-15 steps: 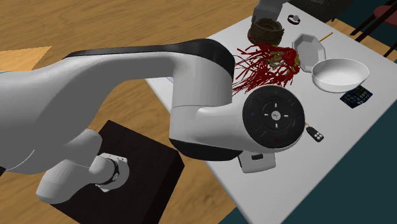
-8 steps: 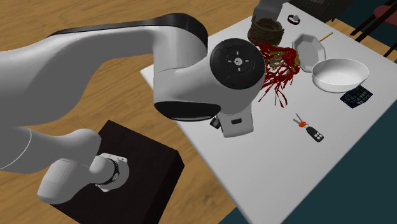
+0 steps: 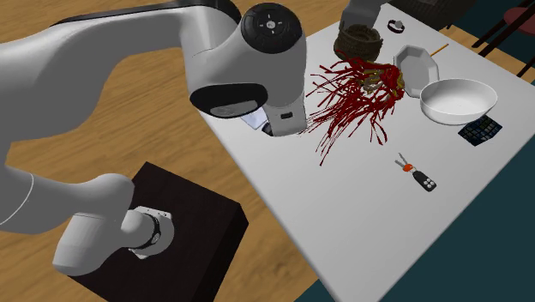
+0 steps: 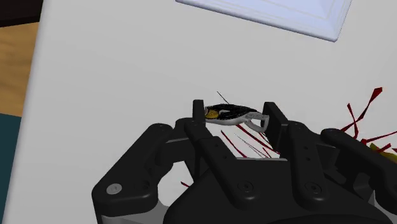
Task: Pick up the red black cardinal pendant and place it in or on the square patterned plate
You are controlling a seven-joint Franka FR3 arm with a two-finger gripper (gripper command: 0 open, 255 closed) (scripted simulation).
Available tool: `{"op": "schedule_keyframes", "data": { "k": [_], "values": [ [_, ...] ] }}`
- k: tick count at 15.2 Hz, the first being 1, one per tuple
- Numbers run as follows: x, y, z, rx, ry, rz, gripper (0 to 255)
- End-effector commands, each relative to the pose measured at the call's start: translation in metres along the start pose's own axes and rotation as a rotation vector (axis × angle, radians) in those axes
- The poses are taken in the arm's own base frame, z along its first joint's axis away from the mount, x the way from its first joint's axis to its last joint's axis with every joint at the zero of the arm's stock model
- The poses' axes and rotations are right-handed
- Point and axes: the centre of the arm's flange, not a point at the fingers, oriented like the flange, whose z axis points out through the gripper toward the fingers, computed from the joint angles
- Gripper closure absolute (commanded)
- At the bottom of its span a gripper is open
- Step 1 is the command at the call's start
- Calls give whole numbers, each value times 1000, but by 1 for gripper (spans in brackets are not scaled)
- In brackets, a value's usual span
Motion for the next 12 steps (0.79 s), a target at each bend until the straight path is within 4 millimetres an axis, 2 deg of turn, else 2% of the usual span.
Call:
{"op": "schedule_keyframes", "data": {
  "k": [1, 12],
  "values": [
    [-24, -15, 5, 0, 0, 1, 255],
    [-146, -85, 39, 0, 0, 1, 255]
  ]
}}
